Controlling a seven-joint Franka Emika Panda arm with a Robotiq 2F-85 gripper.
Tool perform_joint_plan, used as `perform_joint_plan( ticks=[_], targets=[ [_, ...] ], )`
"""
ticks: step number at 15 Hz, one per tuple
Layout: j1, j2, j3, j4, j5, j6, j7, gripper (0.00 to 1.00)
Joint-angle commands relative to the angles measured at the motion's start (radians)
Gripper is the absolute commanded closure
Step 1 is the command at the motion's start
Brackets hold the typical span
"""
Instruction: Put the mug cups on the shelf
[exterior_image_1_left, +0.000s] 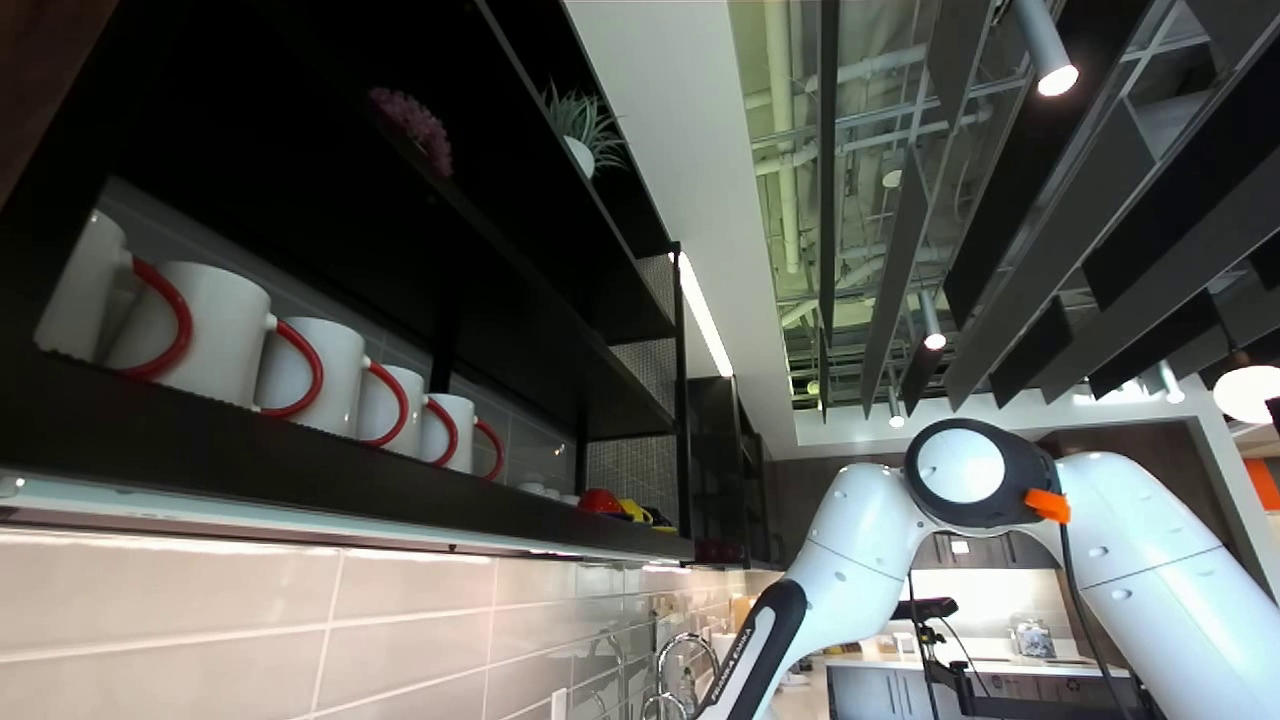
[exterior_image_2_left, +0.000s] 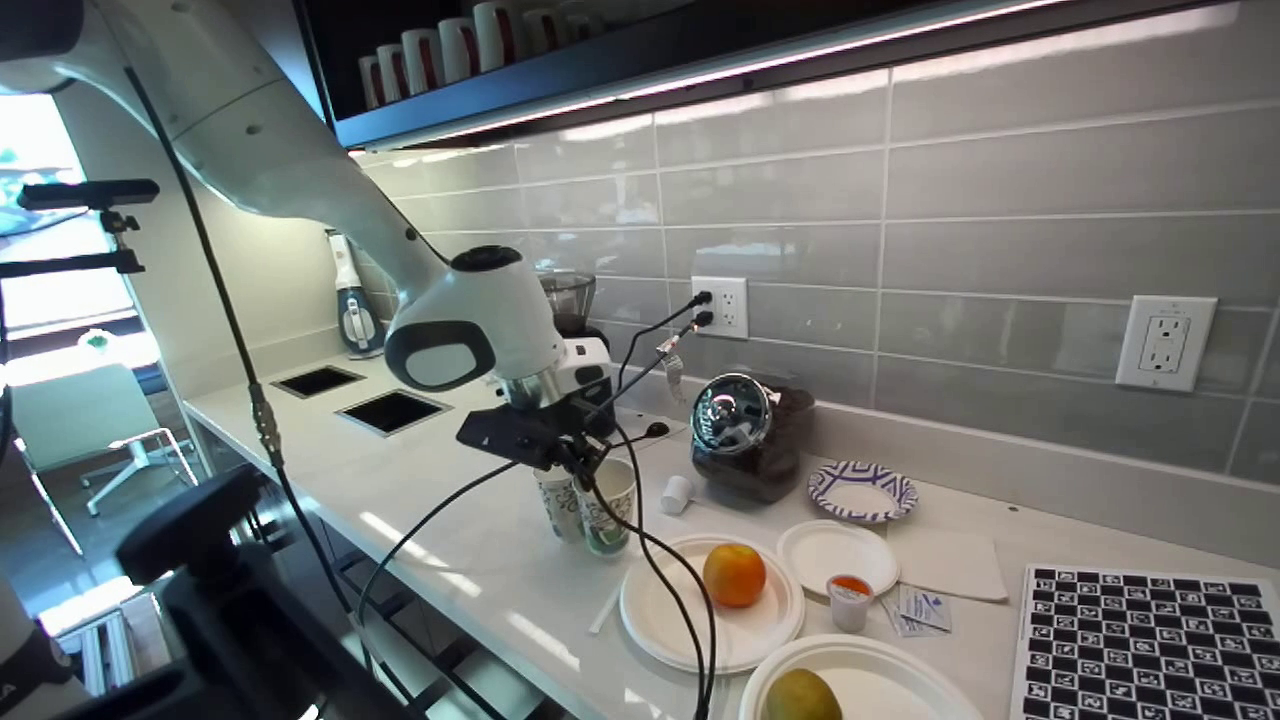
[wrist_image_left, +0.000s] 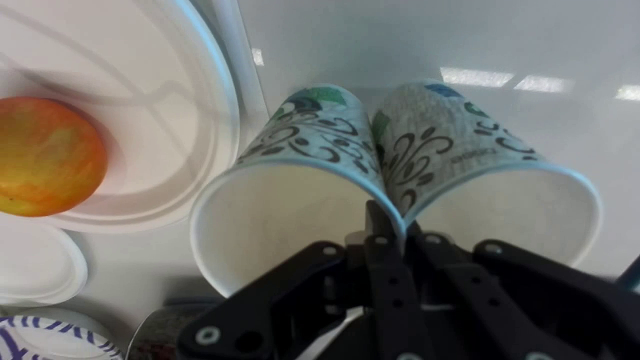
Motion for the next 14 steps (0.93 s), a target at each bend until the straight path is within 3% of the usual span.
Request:
perform_joint_plan(
  ticks=[1, 7, 14],
  targets=[
    [0.038, -0.127, -0.058, -0.072, -0.063, -0.025, 0.048, 0.99],
    [0.081, -0.385, -0.108, -0.13, -0.185, -0.209, 0.151, 0.99],
    [0.145, -0.706, -0.116, -0.117, -0.464, -0.437, 0.543, 0.99]
  ],
)
